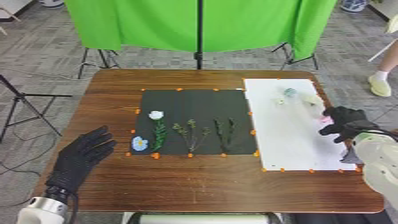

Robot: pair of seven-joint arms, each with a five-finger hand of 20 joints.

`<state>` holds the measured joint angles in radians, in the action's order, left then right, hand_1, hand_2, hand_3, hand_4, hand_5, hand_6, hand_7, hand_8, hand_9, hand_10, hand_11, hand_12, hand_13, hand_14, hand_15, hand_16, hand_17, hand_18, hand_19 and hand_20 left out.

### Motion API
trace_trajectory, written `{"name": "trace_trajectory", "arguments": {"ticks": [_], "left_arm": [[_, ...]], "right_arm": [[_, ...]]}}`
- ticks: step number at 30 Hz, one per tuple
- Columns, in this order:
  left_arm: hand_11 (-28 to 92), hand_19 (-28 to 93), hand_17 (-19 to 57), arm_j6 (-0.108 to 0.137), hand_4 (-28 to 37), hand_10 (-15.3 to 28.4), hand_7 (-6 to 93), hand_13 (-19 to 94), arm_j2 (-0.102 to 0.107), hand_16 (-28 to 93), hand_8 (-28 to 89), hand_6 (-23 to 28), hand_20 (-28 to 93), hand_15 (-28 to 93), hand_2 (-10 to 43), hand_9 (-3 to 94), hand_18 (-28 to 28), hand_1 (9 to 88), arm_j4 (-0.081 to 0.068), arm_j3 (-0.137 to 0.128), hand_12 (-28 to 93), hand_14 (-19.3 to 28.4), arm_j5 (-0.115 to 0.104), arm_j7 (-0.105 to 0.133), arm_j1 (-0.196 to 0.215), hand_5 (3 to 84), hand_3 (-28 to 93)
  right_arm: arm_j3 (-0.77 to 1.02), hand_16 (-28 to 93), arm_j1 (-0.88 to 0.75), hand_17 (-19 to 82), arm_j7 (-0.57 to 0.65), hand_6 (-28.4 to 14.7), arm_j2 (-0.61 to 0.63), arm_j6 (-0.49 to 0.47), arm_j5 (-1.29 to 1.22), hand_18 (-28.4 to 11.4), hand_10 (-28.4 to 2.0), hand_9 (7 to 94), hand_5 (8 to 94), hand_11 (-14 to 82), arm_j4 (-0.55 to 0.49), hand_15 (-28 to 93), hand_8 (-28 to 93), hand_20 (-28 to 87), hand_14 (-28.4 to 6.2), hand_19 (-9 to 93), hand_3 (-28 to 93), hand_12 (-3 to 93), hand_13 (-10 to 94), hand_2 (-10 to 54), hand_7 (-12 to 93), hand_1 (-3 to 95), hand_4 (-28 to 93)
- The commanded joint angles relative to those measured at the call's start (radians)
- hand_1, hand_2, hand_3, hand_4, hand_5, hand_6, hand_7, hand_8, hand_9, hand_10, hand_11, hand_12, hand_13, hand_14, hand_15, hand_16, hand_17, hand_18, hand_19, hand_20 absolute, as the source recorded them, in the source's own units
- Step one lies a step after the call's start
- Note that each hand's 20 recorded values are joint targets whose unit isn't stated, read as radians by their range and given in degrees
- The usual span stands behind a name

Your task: Arrange flowers

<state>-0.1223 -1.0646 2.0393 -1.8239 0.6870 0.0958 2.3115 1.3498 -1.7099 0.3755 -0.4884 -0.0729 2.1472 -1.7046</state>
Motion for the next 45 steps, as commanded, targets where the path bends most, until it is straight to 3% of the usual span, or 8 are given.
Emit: {"name": "trace_trajectory", "arguments": {"ticks": [1,6,8,10,13,25,31,45], "left_arm": [[24,49,-8.8,0.015,-26.0,12.9,18.7,25,0.000,-1,-8,4.7,8,36,1.9,32.3,20.7,24.4,0.000,0.006,17,15.6,-0.001,-0.013,0.008,37.4,70],[24,49,-8.8,0.014,-26.0,12.9,18.8,25,-0.003,-1,-8,4.7,8,36,1.9,32.4,20.7,24.3,0.003,0.006,17,15.6,0.000,-0.012,0.012,37.5,70],[24,49,-8.8,0.017,-26.1,12.9,18.8,25,-0.003,-1,-8,4.7,8,36,1.9,32.4,20.7,24.3,0.004,0.006,17,15.6,0.000,-0.012,0.013,37.5,70],[24,49,-8.8,0.020,-26.1,12.9,18.8,25,-0.006,0,-8,4.7,8,36,1.9,32.3,20.7,24.3,0.008,0.003,17,15.6,0.000,-0.011,0.021,37.4,70],[24,49,-8.8,0.023,-26.2,12.9,18.8,25,-0.009,0,-8,4.7,8,36,1.9,32.3,20.7,24.4,0.010,0.001,17,15.6,0.000,-0.009,0.025,37.5,70],[24,49,-8.8,0.023,-26.1,12.9,18.9,25,-0.013,-1,-8,4.6,8,36,2.0,32.3,20.7,24.4,0.010,0.002,17,15.6,0.001,0.004,0.026,37.4,70],[24,49,-8.8,0.023,-26.1,12.9,18.8,25,-0.016,0,-8,4.7,8,36,1.9,32.3,20.8,24.4,0.017,-0.007,17,15.6,0.002,0.014,0.046,37.5,70],[24,49,-8.8,0.021,-26.1,13.0,18.7,25,-0.010,-1,-8,4.7,8,36,2.0,32.3,20.8,24.4,0.002,0.021,17,15.6,0.000,-0.005,0.006,37.4,70]], "right_arm": [[-0.051,15,0.043,15,-0.012,-3.7,0.003,0.029,0.001,-17.0,-9.6,31.0,28.3,27.4,0.040,44,-18,23,-7.0,61,87,21.5,36,-9.5,34,28.1,-28],[-0.104,14,0.070,18,-0.027,-2.6,0.004,0.121,0.018,-16.5,-9.6,31.1,32.0,26.5,0.063,51,-20,24,-5.4,66,88,21.7,45,-9.5,37,31.7,-28],[-0.119,21,0.080,25,-0.042,0.1,0.003,0.153,0.024,-15.8,-8.7,49.5,40.8,33.2,0.071,52,-22,27,-2.9,72,84,22.4,59,-8.3,39,38.1,-28],[-0.119,26,0.083,30,-0.061,2.0,-0.003,0.149,0.029,-15.1,-5.5,71.4,52.5,21.5,0.073,51,-13,30,-1.7,75,78,35.5,70,-6.3,47,46.0,-28],[-0.116,23,0.078,37,-0.068,3.2,-0.007,0.144,0.035,-14.6,-3.3,85.7,66.8,19.7,0.065,55,-7,33,-1.6,79,75,41.2,79,-5.6,49,51.6,-28],[-0.148,23,0.138,38,-0.096,2.7,-0.035,0.250,0.083,-14.8,-3.2,87.6,69.6,19.7,-0.023,56,-7,34,-1.7,81,78,42.5,81,-7.3,48,51.2,-28],[-0.313,24,0.323,38,-0.161,2.7,-0.101,0.297,0.103,-14.9,-3.3,87.6,69.9,19.9,-0.069,56,-7,34,-1.8,81,79,43.2,81,-7.5,48,50.8,-28],[-0.788,24,0.840,38,-0.337,2.7,-0.396,0.211,0.114,-15.0,-3.4,87.9,69.9,18.7,0.118,57,-7,35,-1.9,81,83,44.3,81,-8.3,48,48.7,-28]]}}
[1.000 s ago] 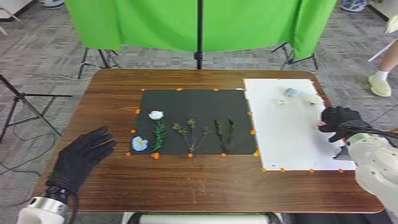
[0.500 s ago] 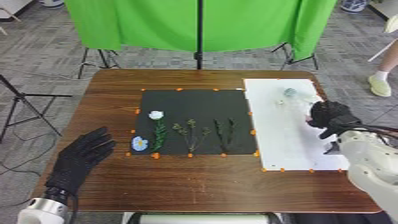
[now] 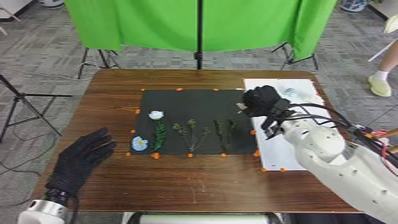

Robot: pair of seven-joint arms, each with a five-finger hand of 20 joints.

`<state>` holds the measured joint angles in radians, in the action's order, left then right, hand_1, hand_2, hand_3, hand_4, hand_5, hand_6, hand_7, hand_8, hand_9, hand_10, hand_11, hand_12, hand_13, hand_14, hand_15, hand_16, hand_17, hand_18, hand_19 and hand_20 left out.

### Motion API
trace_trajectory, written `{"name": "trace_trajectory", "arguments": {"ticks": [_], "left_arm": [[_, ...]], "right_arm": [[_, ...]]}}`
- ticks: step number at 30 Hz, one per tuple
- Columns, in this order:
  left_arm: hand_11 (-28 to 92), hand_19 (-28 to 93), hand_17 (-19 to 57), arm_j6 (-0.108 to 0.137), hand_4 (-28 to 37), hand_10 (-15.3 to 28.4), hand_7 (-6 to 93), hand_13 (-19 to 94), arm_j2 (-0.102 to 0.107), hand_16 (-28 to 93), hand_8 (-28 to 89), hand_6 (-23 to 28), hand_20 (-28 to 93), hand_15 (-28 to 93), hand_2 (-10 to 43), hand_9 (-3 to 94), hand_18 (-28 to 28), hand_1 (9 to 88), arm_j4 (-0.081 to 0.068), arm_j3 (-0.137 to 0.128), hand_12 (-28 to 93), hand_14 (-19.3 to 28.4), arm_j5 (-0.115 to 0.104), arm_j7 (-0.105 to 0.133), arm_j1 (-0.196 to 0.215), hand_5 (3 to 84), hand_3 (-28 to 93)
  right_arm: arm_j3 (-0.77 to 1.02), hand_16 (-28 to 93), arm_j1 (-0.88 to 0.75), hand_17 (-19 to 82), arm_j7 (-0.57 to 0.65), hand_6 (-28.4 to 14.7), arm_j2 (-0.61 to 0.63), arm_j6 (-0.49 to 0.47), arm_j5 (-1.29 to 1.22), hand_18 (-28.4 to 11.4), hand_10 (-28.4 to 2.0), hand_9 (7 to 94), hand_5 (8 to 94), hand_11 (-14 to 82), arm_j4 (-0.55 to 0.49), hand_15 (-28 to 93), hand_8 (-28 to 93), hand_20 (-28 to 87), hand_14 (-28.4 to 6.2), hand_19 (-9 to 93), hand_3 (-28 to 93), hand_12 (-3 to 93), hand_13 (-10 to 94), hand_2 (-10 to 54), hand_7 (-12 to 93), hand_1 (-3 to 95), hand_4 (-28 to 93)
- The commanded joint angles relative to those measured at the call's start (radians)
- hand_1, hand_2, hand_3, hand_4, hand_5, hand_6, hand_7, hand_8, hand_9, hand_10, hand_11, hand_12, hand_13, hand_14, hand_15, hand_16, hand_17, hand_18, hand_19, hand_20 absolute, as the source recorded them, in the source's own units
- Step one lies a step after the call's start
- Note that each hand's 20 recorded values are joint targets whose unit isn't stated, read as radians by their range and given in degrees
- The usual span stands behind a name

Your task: Arrange flowers

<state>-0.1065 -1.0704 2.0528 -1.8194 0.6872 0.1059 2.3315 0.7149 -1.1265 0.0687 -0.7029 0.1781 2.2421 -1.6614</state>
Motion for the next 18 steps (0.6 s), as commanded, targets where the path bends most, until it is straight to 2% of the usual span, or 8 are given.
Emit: {"name": "trace_trajectory", "arguments": {"ticks": [1,4,13,18], "left_arm": [[24,49,-8.8,0.006,-26.1,13.0,18.7,24,-0.004,-1,-8,4.8,8,36,1.9,32.3,20.8,24.3,-0.012,0.017,17,15.6,0.000,-0.018,-0.015,37.4,70],[24,49,-8.8,0.011,-26.1,13.0,18.7,24,-0.002,-1,-8,4.8,8,36,1.9,32.3,20.7,24.3,-0.015,0.022,17,15.7,-0.001,-0.022,-0.022,37.5,70],[24,49,-8.8,-0.004,-26.1,13.1,18.7,25,0.001,-1,-8,4.8,8,36,1.9,32.4,20.7,24.3,-0.020,0.025,17,15.6,0.001,-0.033,-0.027,37.5,70],[24,49,-8.8,-0.009,-26.1,13.0,18.7,25,-0.003,-1,-8,4.8,8,36,1.9,32.4,20.8,24.4,-0.021,0.025,17,15.6,0.004,-0.035,-0.028,37.5,70]], "right_arm": [[-0.173,24,0.272,38,-0.033,2.7,-0.193,-0.038,0.017,-15.0,-3.3,87.9,69.9,18.7,0.084,57,-7,35,-1.9,81,83,44.3,81,-8.3,48,48.6,-28],[-0.210,25,0.307,37,-0.035,2.8,-0.230,-0.064,0.022,-15.0,-3.4,87.9,69.7,18.7,0.107,57,-7,35,-2.0,81,83,44.2,81,-8.3,48,48.5,-28],[-0.288,25,0.336,37,-0.026,3.1,-0.311,-0.147,0.039,-15.0,-3.3,87.7,69.3,18.9,0.185,57,-7,35,-2.0,81,83,44.4,80,-8.2,48,48.4,-28],[-0.330,25,0.334,37,-0.004,3.1,-0.344,-0.157,0.060,-15.1,-3.4,87.5,68.9,19.1,0.237,58,-6,35,-2.0,81,83,45.0,80,-8.1,49,48.1,-28]]}}
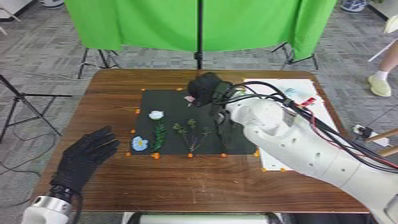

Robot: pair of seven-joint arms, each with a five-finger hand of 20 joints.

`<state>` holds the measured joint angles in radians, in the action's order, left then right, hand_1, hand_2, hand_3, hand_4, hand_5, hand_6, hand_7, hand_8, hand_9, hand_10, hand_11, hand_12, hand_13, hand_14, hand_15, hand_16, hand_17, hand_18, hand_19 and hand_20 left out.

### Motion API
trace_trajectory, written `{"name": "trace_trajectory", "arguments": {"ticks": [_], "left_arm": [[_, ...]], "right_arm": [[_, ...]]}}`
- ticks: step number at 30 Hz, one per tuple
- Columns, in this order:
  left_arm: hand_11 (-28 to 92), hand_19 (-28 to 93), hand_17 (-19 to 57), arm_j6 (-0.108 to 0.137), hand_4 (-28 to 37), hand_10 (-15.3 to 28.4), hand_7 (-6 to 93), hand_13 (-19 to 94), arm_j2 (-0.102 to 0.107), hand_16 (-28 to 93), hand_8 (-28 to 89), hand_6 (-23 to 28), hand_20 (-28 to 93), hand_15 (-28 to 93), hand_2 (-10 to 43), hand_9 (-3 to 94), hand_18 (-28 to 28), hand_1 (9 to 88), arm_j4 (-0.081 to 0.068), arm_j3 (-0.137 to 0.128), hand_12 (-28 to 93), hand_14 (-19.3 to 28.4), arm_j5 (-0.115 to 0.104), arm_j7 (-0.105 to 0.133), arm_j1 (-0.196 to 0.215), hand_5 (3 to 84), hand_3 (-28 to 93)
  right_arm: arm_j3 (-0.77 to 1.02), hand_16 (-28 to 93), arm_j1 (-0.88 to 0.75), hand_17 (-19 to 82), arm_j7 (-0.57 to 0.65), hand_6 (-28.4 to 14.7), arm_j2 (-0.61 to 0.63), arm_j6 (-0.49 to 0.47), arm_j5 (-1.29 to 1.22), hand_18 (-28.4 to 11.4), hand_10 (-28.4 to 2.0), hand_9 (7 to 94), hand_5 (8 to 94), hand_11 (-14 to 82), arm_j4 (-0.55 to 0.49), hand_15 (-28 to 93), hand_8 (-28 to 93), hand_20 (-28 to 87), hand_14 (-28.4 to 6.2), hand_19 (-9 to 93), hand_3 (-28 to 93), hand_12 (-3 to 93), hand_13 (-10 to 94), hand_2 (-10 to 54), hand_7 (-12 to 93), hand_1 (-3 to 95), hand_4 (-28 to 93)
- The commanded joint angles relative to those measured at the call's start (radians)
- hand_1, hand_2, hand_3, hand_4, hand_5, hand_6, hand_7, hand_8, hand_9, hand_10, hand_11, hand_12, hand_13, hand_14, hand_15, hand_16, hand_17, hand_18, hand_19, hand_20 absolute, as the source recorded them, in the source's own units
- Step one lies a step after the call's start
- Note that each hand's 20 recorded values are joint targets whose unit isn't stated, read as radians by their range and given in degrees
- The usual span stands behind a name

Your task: Arrange flowers

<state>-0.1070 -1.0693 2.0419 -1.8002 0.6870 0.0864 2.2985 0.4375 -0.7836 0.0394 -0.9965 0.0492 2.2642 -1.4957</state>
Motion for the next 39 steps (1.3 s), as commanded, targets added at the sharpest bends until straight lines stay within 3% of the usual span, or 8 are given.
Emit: {"name": "trace_trajectory", "arguments": {"ticks": [1,13,23,29,35,36,39], "left_arm": [[24,49,-8.8,-0.007,-26.1,12.9,18.7,25,-0.005,-1,-8,4.7,8,36,1.9,32.4,20.7,24.4,-0.009,0.004,17,15.6,0.004,-0.015,0.009,37.5,70],[24,49,-8.8,-0.010,-26.1,13.0,18.8,25,0.001,-1,-8,4.7,8,36,1.9,32.4,20.7,24.3,-0.018,0.013,17,15.6,0.003,-0.016,-0.011,37.5,70],[24,49,-8.8,-0.017,-26.1,12.8,18.7,25,0.001,-1,-8,4.8,8,36,2.0,32.4,20.7,24.4,-0.018,0.011,17,15.6,0.004,-0.009,-0.003,37.4,70],[24,49,-8.8,-0.018,-26.1,13.0,18.6,24,0.001,-1,-8,4.8,8,36,1.9,32.3,20.7,24.4,-0.015,0.007,17,15.7,0.004,-0.005,0.005,37.4,70],[24,49,-8.8,-0.018,-26.1,12.9,18.7,25,-0.004,0,-8,4.8,8,36,1.9,32.4,20.7,24.4,-0.012,0.001,17,15.7,0.006,0.000,0.013,37.5,70],[24,49,-8.8,-0.019,-26.1,12.9,18.7,25,-0.006,-1,-8,4.8,8,36,1.9,32.3,20.7,24.4,-0.011,-0.001,17,15.7,0.006,-0.003,0.014,37.5,70],[24,49,-8.8,-0.018,-26.1,12.9,18.6,25,-0.009,-1,-8,4.8,8,36,1.9,32.3,20.7,24.3,-0.010,-0.001,17,15.6,0.006,-0.004,0.015,37.5,70]], "right_arm": [[-0.058,25,-0.007,37,0.027,3.1,-0.062,-0.032,0.045,-15.1,-3.4,87.5,69.0,19.2,0.083,58,-6,35,-2.0,81,83,45.0,80,-8.1,49,48.1,-28],[-0.093,25,0.002,37,0.071,3.0,-0.117,0.005,0.057,-15.0,-3.8,86.8,68.3,20.4,0.119,59,-6,36,-2.0,80,83,45.2,79,-7.7,49,47.6,-28],[-0.083,25,-0.010,34,0.066,2.4,-0.116,-0.053,0.081,-15.1,-4.5,83.1,65.1,21.6,0.117,60,-6,36,-2.3,80,80,43.8,76,-7.4,49,44.2,-28],[-0.054,24,-0.018,33,0.064,2.0,-0.107,-0.075,0.081,-15.2,-5.3,79.1,63.4,28.5,0.099,61,-6,37,-2.6,78,79,37.1,74,-9.0,49,40.3,-28],[0.037,24,-0.043,32,0.017,2.5,-0.069,-0.076,-0.015,-15.8,-8.0,74.7,63.2,37.3,0.035,62,-7,39,-3.4,77,84,26.3,72,-7.6,42,29.1,-28],[0.058,24,-0.052,32,0.013,2.5,-0.063,-0.072,-0.042,-16.3,-8.4,74.4,64.0,37.3,0.024,61,-16,40,-3.7,77,85,26.0,72,-5.6,40,25.0,-27],[0.091,24,-0.064,31,0.025,1.3,-0.028,-0.010,-0.059,-17.3,-9.5,73.3,63.8,37.1,-0.003,61,-19,40,-5.1,77,84,25.8,71,-2.8,37,21.3,-26]]}}
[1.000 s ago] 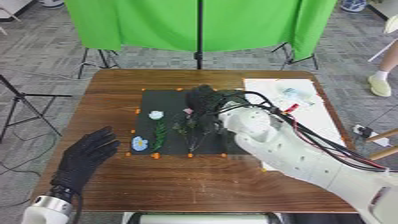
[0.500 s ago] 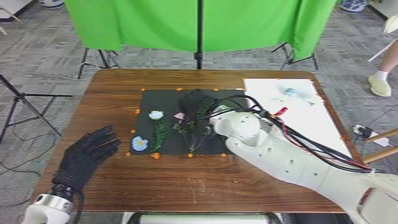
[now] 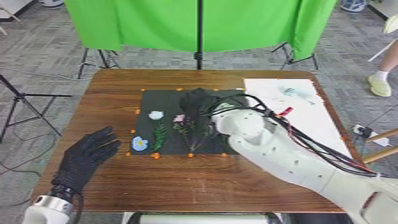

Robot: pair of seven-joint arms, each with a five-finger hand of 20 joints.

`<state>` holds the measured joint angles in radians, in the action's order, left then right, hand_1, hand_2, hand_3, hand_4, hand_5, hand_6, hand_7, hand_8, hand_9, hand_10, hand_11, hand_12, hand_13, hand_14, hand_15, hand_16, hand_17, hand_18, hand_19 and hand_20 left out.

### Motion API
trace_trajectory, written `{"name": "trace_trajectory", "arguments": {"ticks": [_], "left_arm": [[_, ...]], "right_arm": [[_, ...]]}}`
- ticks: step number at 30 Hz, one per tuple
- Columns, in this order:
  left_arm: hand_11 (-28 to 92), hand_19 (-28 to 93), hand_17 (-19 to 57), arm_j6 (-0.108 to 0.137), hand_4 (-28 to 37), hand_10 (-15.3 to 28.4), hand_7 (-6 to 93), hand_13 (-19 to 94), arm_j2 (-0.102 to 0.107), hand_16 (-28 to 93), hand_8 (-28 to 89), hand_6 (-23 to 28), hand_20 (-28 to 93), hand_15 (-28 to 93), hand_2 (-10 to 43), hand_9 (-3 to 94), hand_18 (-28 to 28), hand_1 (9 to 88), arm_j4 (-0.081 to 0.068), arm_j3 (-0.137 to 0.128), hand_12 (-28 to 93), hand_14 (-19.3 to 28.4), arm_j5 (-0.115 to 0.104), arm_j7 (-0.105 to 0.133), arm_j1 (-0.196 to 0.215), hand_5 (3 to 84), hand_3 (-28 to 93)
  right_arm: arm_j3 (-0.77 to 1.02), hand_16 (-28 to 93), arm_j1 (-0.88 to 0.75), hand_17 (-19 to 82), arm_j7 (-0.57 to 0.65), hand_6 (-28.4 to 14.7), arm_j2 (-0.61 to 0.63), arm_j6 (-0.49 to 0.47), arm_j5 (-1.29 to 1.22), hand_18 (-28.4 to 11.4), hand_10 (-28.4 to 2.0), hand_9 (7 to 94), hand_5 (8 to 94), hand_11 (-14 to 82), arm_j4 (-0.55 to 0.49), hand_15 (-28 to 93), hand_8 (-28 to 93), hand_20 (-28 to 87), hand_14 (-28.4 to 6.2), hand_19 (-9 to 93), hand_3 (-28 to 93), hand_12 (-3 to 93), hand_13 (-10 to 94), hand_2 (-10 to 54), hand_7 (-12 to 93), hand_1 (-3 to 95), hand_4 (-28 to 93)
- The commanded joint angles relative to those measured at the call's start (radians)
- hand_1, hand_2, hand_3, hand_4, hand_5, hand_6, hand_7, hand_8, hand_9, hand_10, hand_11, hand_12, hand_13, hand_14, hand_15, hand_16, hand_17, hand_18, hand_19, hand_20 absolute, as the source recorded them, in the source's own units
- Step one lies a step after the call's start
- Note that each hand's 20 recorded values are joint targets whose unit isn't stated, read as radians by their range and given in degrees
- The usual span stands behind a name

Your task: Arrange flowers

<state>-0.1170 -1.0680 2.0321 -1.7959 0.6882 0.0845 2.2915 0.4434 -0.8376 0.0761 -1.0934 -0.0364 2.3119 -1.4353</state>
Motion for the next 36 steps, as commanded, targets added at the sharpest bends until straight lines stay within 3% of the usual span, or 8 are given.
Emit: {"name": "trace_trajectory", "arguments": {"ticks": [1,6,12,19,25,31,36], "left_arm": [[24,49,-8.8,-0.009,-26.1,12.9,18.6,25,-0.011,-1,-8,4.8,8,36,1.9,32.3,20.7,24.3,-0.001,-0.006,17,15.6,0.006,-0.002,0.022,37.5,70],[24,49,-8.8,-0.008,-26.1,12.8,18.6,25,-0.015,-1,-8,4.8,8,36,1.9,32.3,20.7,24.5,0.001,-0.009,17,15.6,0.006,0.000,0.027,37.5,69],[24,49,-8.7,-0.010,-26.0,12.9,18.6,25,-0.022,0,-8,4.7,8,36,1.9,32.3,20.7,24.3,0.005,-0.020,17,15.6,0.006,-0.004,0.042,37.4,70],[24,49,-8.8,-0.011,-26.2,12.9,18.5,25,-0.015,0,-8,4.8,8,36,1.8,32.4,20.7,24.4,0.004,-0.018,17,15.7,0.003,0.000,0.041,37.5,70],[24,49,-8.8,-0.006,-26.1,12.9,18.6,25,-0.009,0,-8,4.8,8,36,1.8,32.3,20.7,24.4,0.005,-0.018,17,15.7,0.001,0.002,0.045,37.6,70],[24,49,-8.8,-0.002,-26.2,12.9,18.7,25,-0.012,-1,-8,4.8,8,36,1.8,32.3,20.8,24.4,0.002,-0.013,17,15.6,-0.001,-0.011,0.035,37.5,70],[24,49,-8.8,-0.002,-26.2,12.9,18.6,25,-0.011,-1,-8,4.8,8,36,1.9,32.3,20.7,24.4,0.002,-0.010,17,15.6,0.001,-0.011,0.031,37.5,70]], "right_arm": [[0.097,24,-0.014,31,-0.007,0.9,0.081,0.090,-0.110,-17.4,-9.7,72.5,63.6,37.0,-0.069,62,-19,40,-5.5,77,84,25.7,70,-2.4,37,21.0,-26],[0.143,21,-0.038,27,0.060,-0.2,0.156,0.126,-0.096,-17.8,-10.3,61.1,54.7,36.5,-0.072,59,-18,39,-7.2,73,87,25.2,60,-1.9,36,21.4,-25],[0.225,17,-0.108,16,0.154,-0.6,0.264,0.134,-0.134,-19.6,-9.5,42.8,39.6,24.9,-0.069,30,-19,27,-9.9,53,90,21.3,43,-5.1,35,21.3,-27],[0.330,22,-0.235,11,0.224,-2.0,0.405,0.115,-0.133,-20.6,-9.5,33.9,32.1,17.8,-0.127,17,-16,24,-11.2,49,90,21.7,32,-7.1,29,21.4,-27],[0.381,25,-0.295,10,0.274,-2.8,0.448,0.066,-0.150,-19.8,-10.5,29.2,28.5,13.6,-0.130,12,-15,22,-11.8,47,89,22.9,28,-7.7,28,21.6,-27],[0.381,27,-0.312,10,0.289,-3.1,0.434,0.073,-0.138,-20.2,-9.6,31.5,28.5,16.4,-0.121,15,-15,22,-10.8,48,88,24.0,31,-7.7,28,22.1,-28],[0.341,22,-0.279,12,0.301,-1.6,0.420,0.068,-0.100,-20.4,-9.6,35.2,30.4,27.9,-0.091,32,-16,23,-8.2,52,87,22.7,39,-8.4,30,24.4,-28]]}}
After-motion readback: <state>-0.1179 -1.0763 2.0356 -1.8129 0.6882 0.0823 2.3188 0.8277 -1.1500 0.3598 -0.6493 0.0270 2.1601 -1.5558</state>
